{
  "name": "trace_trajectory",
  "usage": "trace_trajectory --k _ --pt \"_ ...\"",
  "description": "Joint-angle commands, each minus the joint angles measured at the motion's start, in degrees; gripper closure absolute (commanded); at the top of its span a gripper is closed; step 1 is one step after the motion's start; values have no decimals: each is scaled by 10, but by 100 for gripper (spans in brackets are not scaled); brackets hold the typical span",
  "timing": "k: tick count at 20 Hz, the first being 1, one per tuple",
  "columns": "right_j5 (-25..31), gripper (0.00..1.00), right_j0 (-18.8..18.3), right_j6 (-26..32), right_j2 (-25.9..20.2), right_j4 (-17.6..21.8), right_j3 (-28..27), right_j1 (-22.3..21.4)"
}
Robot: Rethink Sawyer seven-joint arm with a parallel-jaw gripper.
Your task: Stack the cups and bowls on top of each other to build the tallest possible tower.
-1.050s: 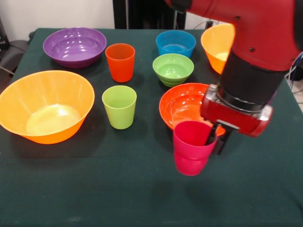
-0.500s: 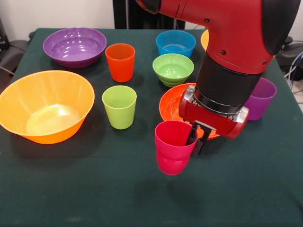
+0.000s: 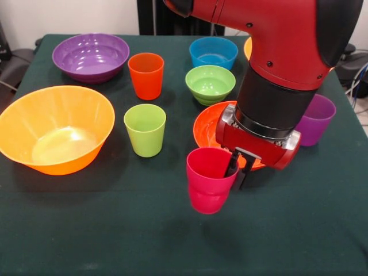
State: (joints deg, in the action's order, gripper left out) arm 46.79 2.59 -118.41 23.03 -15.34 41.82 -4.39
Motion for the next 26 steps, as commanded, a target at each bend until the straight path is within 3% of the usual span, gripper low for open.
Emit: trace_trajectory --k 1,26 --pt "-29 100 -13 -1 -71 23 44 6" --pt "-45 100 -27 25 -89 35 12 28"
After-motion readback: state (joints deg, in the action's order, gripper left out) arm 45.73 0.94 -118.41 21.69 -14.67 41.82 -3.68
